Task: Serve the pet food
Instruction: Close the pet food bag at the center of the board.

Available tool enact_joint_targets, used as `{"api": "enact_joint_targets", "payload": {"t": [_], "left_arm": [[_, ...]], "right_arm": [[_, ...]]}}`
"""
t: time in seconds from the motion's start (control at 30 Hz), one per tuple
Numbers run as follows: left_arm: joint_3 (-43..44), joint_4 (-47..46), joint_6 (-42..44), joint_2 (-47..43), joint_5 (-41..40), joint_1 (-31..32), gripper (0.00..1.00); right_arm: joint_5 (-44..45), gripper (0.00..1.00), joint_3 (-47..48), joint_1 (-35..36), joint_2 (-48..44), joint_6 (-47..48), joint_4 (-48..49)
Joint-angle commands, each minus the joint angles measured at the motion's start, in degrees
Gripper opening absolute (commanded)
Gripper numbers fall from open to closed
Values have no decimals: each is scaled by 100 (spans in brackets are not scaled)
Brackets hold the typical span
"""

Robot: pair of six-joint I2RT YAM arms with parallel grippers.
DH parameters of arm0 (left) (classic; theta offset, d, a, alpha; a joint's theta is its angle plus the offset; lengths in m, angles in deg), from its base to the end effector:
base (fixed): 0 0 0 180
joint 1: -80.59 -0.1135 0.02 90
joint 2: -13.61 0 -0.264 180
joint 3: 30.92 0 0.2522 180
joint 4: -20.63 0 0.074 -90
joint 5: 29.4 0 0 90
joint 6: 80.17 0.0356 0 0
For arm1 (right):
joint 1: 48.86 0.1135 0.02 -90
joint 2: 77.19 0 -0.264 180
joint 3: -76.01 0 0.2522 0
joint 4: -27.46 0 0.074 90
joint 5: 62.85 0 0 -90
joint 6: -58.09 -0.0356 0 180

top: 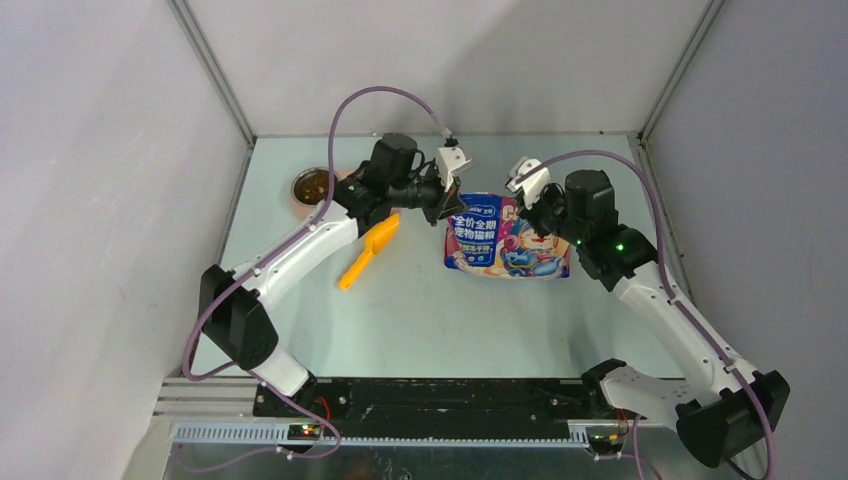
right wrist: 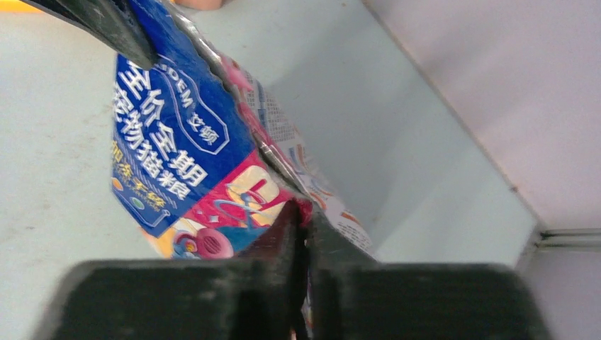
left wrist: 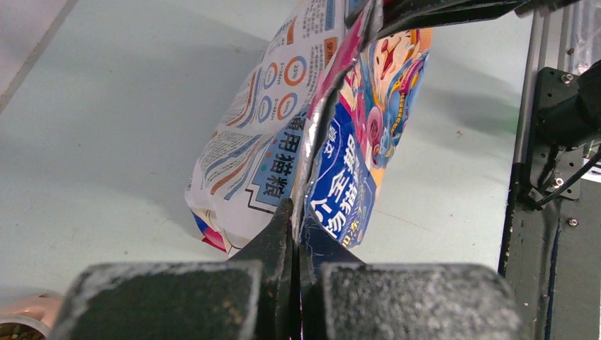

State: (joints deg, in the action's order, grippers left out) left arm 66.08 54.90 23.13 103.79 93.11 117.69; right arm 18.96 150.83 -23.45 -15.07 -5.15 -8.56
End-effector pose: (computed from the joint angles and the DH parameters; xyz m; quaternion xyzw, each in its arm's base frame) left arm 0.2784 -0.2346 0.3595 0.4808 0.6806 -0.3369 0.4384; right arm 0.2172 0.1088 0.3591 -0.4017 0.7312 0.0532 0.5489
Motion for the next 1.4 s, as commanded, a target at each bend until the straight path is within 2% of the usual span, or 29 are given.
{"api": "enact_joint_targets", "payload": {"t": [0.0, 0.13, 0.2, 0.23, 0.33, 0.43, 0.47, 0.53, 0.7, 0.73, 0.8, 0.87, 0.97, 1.07, 1.1, 1.13, 1.17, 1.2, 1.23, 1.37], "left_arm": [[81, 76, -240, -511, 196, -23, 0], [53, 54, -243, -554, 176, -19, 0], [52, 61, -243, -571, 168, -19, 0], [63, 63, -242, -584, 168, -23, 0], [61, 74, -256, -608, 167, -21, 0], [65, 68, -262, -635, 165, -21, 0], [67, 72, -257, -638, 163, -19, 0], [76, 75, -259, -642, 157, -19, 0], [85, 86, -255, -655, 139, -21, 0], [80, 87, -257, -657, 136, -19, 0], [86, 96, -243, -673, 128, -19, 0], [87, 99, -232, -694, 115, -21, 0], [94, 120, -207, -704, 84, -27, 0], [108, 141, -185, -720, 65, -26, 0], [115, 158, -178, -724, 45, -27, 0], [120, 161, -170, -726, 38, -27, 0], [121, 167, -154, -732, 28, -28, 0], [128, 174, -145, -736, 12, -28, 0], [135, 188, -131, -751, -2, -28, 0], [123, 190, -104, -780, -22, -57, 0]], "right_arm": [[613, 0, -34, -271, -70, 69, 153], [644, 0, -99, -290, -167, 72, 250], [685, 18, -106, -306, -213, 89, 235], [724, 30, -104, -345, -220, 95, 225], [685, 34, -103, -470, -258, 79, 211], [606, 31, -104, -618, -290, 63, 164], [579, 17, -103, -639, -302, 61, 158], [580, 0, -109, -698, -313, 51, 156], [594, 0, -175, -707, -352, 57, 237], [639, 18, -180, -705, -356, 79, 241], [710, 40, -183, -717, -365, 103, 233], [740, 48, -182, -746, -396, 134, 230], [719, 50, -182, -803, -399, 183, 190], [729, 42, -182, -895, -360, 210, 139], [737, 30, -184, -930, -340, 221, 137], [743, 22, -183, -944, -328, 230, 131], [756, 8, -182, -984, -330, 222, 131], [765, 3, -178, -998, -341, 217, 142], [779, 0, -181, -1041, -350, 212, 156], [715, 0, -181, -1156, -454, 191, 173]]}}
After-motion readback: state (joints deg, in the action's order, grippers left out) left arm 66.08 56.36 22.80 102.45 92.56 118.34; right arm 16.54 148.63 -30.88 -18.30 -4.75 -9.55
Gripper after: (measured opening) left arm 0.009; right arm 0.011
